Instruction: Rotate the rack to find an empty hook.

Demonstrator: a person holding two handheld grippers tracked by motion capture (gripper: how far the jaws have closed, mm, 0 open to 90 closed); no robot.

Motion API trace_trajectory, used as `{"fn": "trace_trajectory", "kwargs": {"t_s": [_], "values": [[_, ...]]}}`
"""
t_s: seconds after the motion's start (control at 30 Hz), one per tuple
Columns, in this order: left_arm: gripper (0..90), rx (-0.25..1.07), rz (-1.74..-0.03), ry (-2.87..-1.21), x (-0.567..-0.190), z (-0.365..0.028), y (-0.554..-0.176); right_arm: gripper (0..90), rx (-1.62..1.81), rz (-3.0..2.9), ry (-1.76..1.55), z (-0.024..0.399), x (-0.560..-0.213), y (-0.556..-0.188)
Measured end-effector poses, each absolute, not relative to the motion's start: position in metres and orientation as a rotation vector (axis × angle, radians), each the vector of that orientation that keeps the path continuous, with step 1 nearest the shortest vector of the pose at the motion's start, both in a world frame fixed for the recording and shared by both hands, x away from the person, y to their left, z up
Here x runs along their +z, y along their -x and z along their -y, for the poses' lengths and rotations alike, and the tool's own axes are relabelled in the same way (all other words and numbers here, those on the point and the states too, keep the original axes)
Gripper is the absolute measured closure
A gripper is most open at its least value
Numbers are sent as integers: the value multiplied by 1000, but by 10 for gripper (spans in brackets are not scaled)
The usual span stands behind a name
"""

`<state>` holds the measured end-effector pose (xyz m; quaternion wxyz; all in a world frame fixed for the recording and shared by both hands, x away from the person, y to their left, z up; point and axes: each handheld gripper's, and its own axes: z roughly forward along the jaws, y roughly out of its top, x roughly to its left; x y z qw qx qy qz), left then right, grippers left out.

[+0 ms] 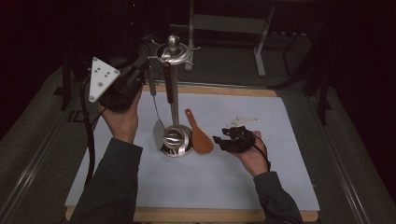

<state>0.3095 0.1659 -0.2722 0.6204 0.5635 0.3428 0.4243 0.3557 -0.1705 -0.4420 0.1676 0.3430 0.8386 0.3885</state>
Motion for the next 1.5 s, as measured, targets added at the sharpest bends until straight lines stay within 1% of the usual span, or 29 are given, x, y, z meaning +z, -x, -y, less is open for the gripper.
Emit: {"fn": "trace_trajectory", "kwargs": {"t_s": [0.67,1.5], "values": [[900,977,-839,-1311,-267,-170,-325,502,1099,-2388,-994,174,-445,-357],[900,1009,-883,-1336,-262,-166,-340,501,1094,-2381,-1008,179,-444,-358]]}}
